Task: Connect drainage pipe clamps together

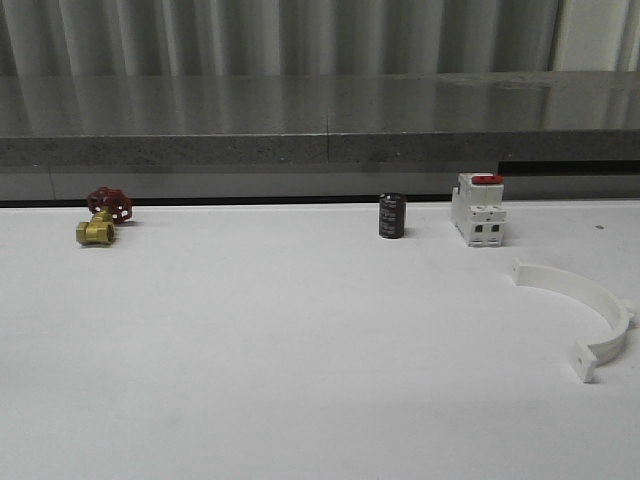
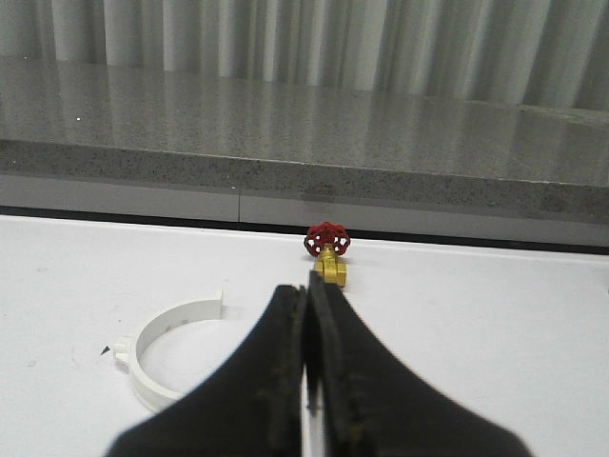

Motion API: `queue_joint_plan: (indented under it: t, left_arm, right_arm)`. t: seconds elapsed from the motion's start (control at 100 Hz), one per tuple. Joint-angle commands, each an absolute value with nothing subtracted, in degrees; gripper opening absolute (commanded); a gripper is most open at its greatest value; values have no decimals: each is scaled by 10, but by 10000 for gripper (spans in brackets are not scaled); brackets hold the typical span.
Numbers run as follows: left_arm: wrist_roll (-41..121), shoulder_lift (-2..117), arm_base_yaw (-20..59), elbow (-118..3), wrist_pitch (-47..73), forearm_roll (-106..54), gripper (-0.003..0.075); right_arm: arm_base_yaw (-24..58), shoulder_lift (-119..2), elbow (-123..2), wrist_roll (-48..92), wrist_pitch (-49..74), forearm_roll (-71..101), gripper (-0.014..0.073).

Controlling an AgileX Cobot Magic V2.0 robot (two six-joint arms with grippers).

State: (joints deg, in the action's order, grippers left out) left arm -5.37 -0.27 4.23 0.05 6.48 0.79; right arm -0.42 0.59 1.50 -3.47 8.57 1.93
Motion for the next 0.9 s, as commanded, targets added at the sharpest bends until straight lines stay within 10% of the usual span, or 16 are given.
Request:
queue_joint_plan:
  t: [0.0, 0.43, 0.89]
  left_arm:
    - [-54, -16, 42, 25, 15, 7, -21]
    - [-54, -11, 42, -22, -29, -10, -21]
    - [-54, 212, 42, -340, 295, -10, -21]
  right_arm:
    - [-6, 17, 6, -27, 38, 14, -67]
    - [-6, 17, 6, -27, 38, 14, -67]
    - [-6, 17, 6, -27, 38, 14, -67]
